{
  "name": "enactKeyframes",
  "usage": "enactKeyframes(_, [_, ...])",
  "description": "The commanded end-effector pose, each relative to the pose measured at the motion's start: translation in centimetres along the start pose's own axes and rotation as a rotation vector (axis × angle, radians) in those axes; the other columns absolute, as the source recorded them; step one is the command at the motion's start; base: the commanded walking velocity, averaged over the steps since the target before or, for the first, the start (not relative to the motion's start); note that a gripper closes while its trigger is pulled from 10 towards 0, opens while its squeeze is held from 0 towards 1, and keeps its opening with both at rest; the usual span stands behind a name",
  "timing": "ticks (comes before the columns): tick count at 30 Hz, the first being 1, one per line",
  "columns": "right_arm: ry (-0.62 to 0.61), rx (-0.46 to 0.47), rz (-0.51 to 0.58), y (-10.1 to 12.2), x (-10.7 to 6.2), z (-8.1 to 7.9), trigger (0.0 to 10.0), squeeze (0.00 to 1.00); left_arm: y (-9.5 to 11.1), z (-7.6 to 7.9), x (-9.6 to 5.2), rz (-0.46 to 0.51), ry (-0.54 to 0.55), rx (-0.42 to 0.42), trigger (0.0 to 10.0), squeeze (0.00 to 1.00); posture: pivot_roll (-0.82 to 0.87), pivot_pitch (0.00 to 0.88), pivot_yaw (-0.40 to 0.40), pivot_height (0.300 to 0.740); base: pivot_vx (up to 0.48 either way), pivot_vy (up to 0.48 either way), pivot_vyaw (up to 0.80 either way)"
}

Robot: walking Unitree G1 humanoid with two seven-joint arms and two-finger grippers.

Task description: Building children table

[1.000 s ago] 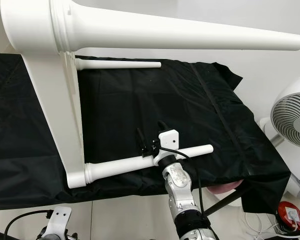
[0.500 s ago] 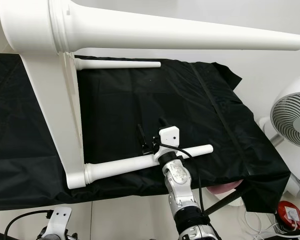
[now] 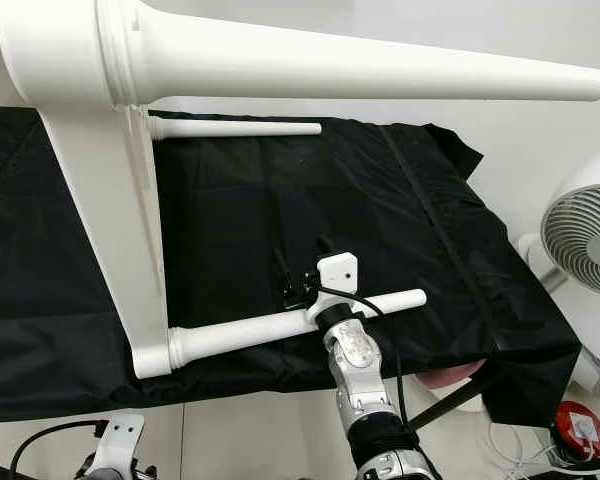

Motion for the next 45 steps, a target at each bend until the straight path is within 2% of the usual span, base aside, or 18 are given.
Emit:
enactKeyframes(1, [-0.013, 0.021, -0.01, -0.2, -0.1, 0.2, 10.0, 1.0, -1.4, 0.4, -0.1, -0.04, 0.044, -0.013, 10.0, 1.0, 0.05, 0.0, -0.1, 0.74, 0.0, 0.0, 0.0])
enactKeyframes(6, [-0.023, 0.009, -0.013, -0.2, 0.0, 0.3, 10.0, 1.0, -1.4, 0.3, -0.1, -0.041, 0.045, -0.006, 10.0, 1.0, 0.06, 0.0, -0.099, 0.74, 0.0, 0.0, 0.0])
enactKeyframes(7, [-0.026, 0.003, -0.017, -0.3, 0.0, 0.4, 10.0, 0.0, -1.4, 0.3, -0.2, -0.043, 0.048, -0.003, 10.0, 0.0, 0.06, 0.0, -0.098, 0.74, 0.0, 0.0, 0.0])
enactKeyframes(14, [-0.071, -0.008, -0.034, -0.6, -0.2, 0.9, 10.0, 0.0, -1.5, 0.2, -0.2, -0.046, 0.052, 0.006, 10.0, 0.0, 0.06, 0.0, -0.099, 0.74, 0.0, 0.0, 0.0])
enactKeyframes(16, [-0.144, -0.028, -0.061, -1.1, -0.5, 2.1, 10.0, 0.0, -1.5, 0.1, -0.2, -0.045, 0.055, 0.018, 10.0, 0.0, 0.05, 0.0, -0.095, 0.74, 0.0, 0.0, 0.0])
enactKeyframes(20, [-0.182, -0.03, -0.072, -1.4, -0.7, 2.7, 10.0, 0.0, -1.5, 0.1, -0.2, -0.044, 0.055, 0.023, 10.0, 0.0, 0.05, 0.0, -0.094, 0.74, 0.0, 0.0, 0.0])
enactKeyframes(21, [-0.241, -0.025, -0.091, -1.8, -1.3, 3.8, 10.0, 0.0, -1.5, 0.1, -0.2, -0.045, 0.055, 0.025, 10.0, 0.0, 0.05, 0.0, -0.09, 0.74, 0.0, 0.0, 0.0])
enactKeyframes(22, [-0.241, -0.025, -0.091, -1.8, -1.3, 3.8, 10.0, 0.0, -1.5, 0.1, -0.2, -0.045, 0.055, 0.025, 10.0, 0.0, 0.05, 0.0, -0.09, 0.74, 0.0, 0.0, 0.0])
enactKeyframes(23, [-0.289, -0.02, -0.112, -2.2, -2.0, 4.6, 10.0, 0.0, -1.5, 0.1, -0.2, -0.044, 0.054, 0.029, 10.0, 0.0, 0.05, 0.0, -0.09, 0.74, 0.0, 0.0, 0.0])
enactKeyframes(29, [-0.307, -0.041, -0.149, -3.0, -2.9, 4.9, 10.0, 0.0, -1.5, 0.2, -0.2, -0.044, 0.049, 0.043, 10.0, 0.0, 0.04, 0.0, -0.08, 0.74, 0.0, 0.0, 0.0])
enactKeyframes(40, [-0.334, -0.025, -0.157, -3.2, -3.0, 5.1, 10.0, 0.0, -1.4, 0.3, -0.1, -0.044, 0.044, 0.046, 10.0, 0.0, 0.03, 0.0, -0.08, 0.74, 0.0, 0.0, 0.0])
enactKeyframes(45, [-0.288, 0.047, -0.13, -3.1, -2.8, 4.6, 10.0, 0.0, -1.4, 0.3, -0.2, -0.042, 0.05, 0.06, 10.0, 0.0, 0.04, 0.0, -0.077, 0.74, 0.0, 0.0, 0.0])
Point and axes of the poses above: a point about 5 cm out from each wrist's last joint towards the gripper, its own x axis pointing out of the wrist towards the gripper, its own y axis along the axis of the wrist's last joint, z = x × y, the point moved 2 cm from there along x, pointing out of the wrist towards the gripper, and after that the axes turned 8 degrees about -x, right-handed, at the moved point
